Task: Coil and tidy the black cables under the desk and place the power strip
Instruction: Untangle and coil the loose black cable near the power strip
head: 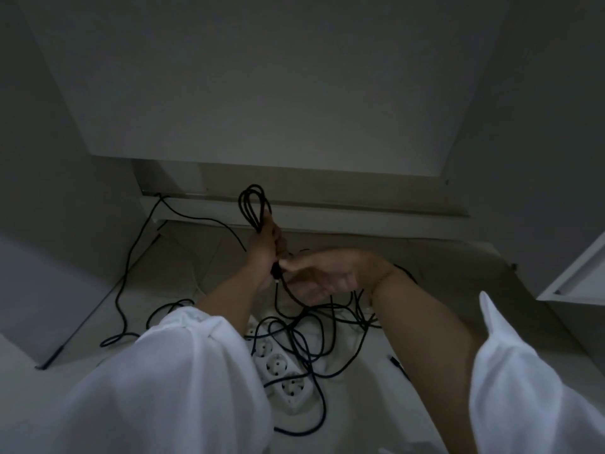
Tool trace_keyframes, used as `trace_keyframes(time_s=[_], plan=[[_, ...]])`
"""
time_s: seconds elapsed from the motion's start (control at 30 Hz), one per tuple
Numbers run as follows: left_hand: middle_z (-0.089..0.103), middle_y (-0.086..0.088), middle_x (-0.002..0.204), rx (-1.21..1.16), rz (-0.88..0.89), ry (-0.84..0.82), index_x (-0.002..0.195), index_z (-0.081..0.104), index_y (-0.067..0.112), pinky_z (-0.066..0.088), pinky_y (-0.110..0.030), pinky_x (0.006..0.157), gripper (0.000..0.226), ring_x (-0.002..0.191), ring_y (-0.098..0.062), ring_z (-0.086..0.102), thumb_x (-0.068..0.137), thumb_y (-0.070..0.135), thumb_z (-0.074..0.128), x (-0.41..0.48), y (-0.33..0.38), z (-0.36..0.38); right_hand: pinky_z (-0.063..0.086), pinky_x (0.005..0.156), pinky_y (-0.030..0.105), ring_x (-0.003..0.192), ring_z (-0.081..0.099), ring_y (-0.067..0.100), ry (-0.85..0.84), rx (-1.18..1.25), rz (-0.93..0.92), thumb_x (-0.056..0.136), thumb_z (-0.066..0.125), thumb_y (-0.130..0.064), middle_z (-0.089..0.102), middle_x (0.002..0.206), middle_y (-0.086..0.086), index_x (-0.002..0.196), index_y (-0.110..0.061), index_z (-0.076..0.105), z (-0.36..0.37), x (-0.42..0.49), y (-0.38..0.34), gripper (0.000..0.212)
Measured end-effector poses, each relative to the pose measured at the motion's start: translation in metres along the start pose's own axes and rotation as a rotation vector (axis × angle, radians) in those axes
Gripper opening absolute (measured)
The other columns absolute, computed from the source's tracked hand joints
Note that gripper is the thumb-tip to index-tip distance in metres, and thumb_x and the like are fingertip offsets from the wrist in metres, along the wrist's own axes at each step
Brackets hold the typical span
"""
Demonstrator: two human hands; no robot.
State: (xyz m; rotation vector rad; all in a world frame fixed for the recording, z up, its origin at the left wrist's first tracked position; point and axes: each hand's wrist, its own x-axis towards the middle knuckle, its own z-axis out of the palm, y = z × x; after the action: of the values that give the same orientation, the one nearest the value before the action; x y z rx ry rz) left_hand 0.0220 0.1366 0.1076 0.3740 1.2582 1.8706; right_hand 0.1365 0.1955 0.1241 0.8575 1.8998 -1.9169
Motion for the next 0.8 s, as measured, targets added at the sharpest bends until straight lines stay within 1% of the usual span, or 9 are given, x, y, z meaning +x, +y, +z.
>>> trace_keyframes(time_s=[0.1, 0.2, 0.33, 0.4, 0.5, 0.6, 0.67, 0.73, 0.8], plan=[[0.022, 0.009, 0.034, 0.093, -0.030, 0.018, 0.056, 0.025, 0.020, 0.012, -0.010, 0.032, 0.052, 0.027, -0.005, 0.016, 0.097, 0.052, 0.031, 0.000, 0.003, -0.008, 0.052, 0.054, 0.018, 0.066, 0.062, 0.007, -0.066, -0.046, 0.034, 0.093, 0.055, -0.021, 0.063, 0.082, 0.001, 0.090, -0.011, 0.059, 0.001, -0.003, -0.003, 0.011], [0.026, 0.009, 0.032, 0.328, -0.058, 0.000, 0.054, 0.028, 0.020, 0.012, -0.009, 0.034, 0.052, 0.025, -0.005, 0.018, 0.098, 0.048, 0.035, -0.002, 0.002, -0.018, 0.035, 0.042, 0.013, 0.043, 0.043, 0.002, 0.043, -0.199, 0.026, 0.091, 0.056, -0.014, 0.047, 0.062, -0.003, 0.074, -0.015, 0.054, 0.001, -0.003, -0.009, 0.017], [0.032, 0.006, 0.025, 0.672, -0.029, -0.061, 0.054, 0.032, 0.014, 0.019, -0.013, 0.030, 0.048, 0.022, -0.002, 0.026, 0.100, 0.023, 0.042, -0.004, -0.007, -0.024, 0.031, 0.047, 0.014, 0.046, 0.039, 0.005, 0.270, -0.129, -0.175, 0.084, 0.054, 0.001, 0.047, 0.058, -0.001, 0.056, -0.014, 0.046, 0.001, -0.002, -0.019, 0.033], [0.039, 0.004, 0.033, 0.795, 0.005, -0.077, 0.054, 0.036, 0.013, 0.026, -0.019, 0.036, 0.046, 0.031, -0.007, 0.035, 0.098, 0.019, 0.045, -0.005, -0.009, -0.026, 0.033, 0.043, 0.013, 0.044, 0.041, 0.005, 0.299, -0.132, -0.250, 0.081, 0.054, 0.005, 0.049, 0.053, 0.000, 0.056, -0.012, 0.047, 0.003, -0.004, -0.023, 0.031], [0.039, -0.005, 0.053, 0.969, 0.010, -0.126, 0.055, 0.040, 0.014, 0.026, -0.026, 0.048, 0.043, 0.050, -0.015, 0.034, 0.097, 0.022, 0.048, -0.003, -0.008, -0.031, 0.031, 0.040, 0.013, 0.048, 0.040, 0.006, 0.367, -0.210, -0.253, 0.078, 0.059, 0.003, 0.050, 0.062, 0.003, 0.072, -0.011, 0.048, 0.003, -0.008, -0.026, 0.019], [0.045, -0.004, 0.064, 1.271, -0.028, -0.151, 0.062, 0.042, 0.015, 0.029, -0.021, 0.051, 0.039, 0.065, -0.016, 0.043, 0.098, 0.030, 0.045, -0.001, -0.009, -0.050, 0.035, 0.049, 0.016, 0.062, 0.044, 0.008, 0.469, -0.363, -0.240, 0.078, 0.066, -0.002, 0.050, 0.069, -0.002, 0.084, -0.010, 0.054, -0.006, -0.016, -0.028, 0.016], [0.050, -0.007, 0.068, 1.385, -0.070, -0.160, 0.065, 0.048, 0.015, 0.031, -0.022, 0.052, 0.038, 0.065, -0.018, 0.046, 0.097, 0.036, 0.046, -0.003, -0.010, -0.069, 0.039, 0.053, 0.013, 0.065, 0.047, 0.008, 0.570, -0.307, -0.304, 0.080, 0.066, -0.003, 0.052, 0.071, -0.003, 0.087, -0.011, 0.059, -0.017, -0.023, -0.027, 0.012], [0.054, -0.011, 0.072, 1.361, -0.124, -0.176, 0.080, 0.061, 0.005, 0.032, -0.021, 0.053, 0.038, 0.061, -0.016, 0.046, 0.096, 0.036, 0.047, -0.008, -0.009, -0.086, 0.037, 0.050, 0.010, 0.061, 0.045, 0.006, 0.635, -0.159, -0.402, 0.083, 0.064, -0.003, 0.052, 0.069, -0.003, 0.087, -0.012, 0.063, -0.028, -0.029, -0.024, 0.010], [0.060, -0.016, 0.080, 1.289, -0.154, -0.162, 0.105, 0.062, -0.010, 0.035, -0.021, 0.057, 0.046, 0.066, -0.017, 0.052, 0.097, 0.033, 0.047, -0.009, -0.007, -0.092, 0.033, 0.048, 0.013, 0.052, 0.042, 0.003, 0.637, -0.043, -0.452, 0.083, 0.065, -0.004, 0.053, 0.068, -0.004, 0.081, -0.015, 0.065, -0.035, -0.033, -0.019, 0.011]])
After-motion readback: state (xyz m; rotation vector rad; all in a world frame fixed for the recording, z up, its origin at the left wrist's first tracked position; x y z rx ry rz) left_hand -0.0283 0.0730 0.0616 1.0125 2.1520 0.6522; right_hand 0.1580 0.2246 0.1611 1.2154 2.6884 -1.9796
